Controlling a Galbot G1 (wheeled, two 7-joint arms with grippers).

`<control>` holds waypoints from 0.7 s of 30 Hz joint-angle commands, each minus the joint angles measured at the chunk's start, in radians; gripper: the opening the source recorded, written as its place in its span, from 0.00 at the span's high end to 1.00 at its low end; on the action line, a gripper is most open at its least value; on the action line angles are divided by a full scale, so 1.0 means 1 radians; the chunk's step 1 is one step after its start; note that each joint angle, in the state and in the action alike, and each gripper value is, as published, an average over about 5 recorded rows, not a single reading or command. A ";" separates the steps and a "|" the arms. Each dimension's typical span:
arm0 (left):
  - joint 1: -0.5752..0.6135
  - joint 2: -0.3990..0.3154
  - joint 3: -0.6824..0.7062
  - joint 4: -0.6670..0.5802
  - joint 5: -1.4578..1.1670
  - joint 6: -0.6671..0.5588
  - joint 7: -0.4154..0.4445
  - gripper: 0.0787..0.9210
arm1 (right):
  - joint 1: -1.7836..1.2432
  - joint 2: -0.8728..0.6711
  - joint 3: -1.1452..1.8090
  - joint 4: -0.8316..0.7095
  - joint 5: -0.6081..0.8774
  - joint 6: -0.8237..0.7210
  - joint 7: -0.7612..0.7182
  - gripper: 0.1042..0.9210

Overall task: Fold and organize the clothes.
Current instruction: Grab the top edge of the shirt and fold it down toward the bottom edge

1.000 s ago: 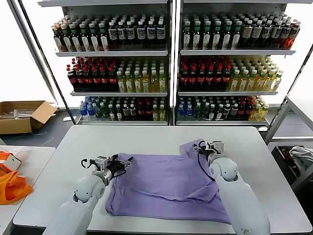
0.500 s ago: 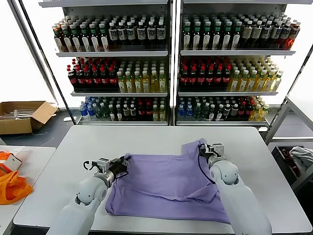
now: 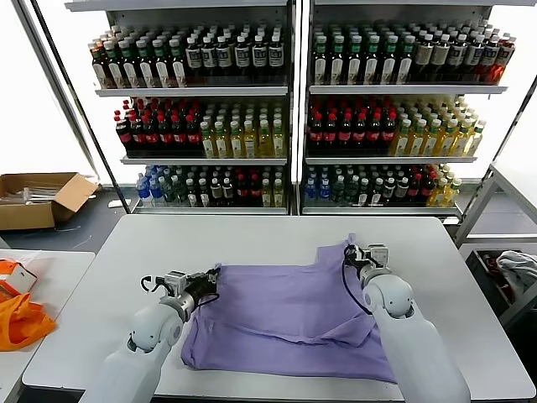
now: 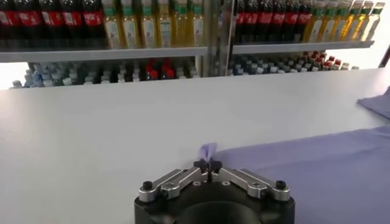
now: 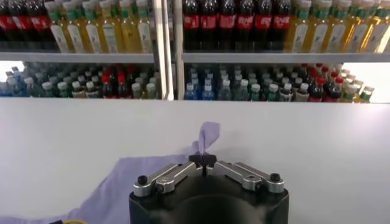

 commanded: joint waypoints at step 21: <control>0.153 0.032 -0.061 -0.282 0.023 -0.045 -0.015 0.99 | -0.343 -0.028 0.101 0.522 0.007 0.010 0.043 1.00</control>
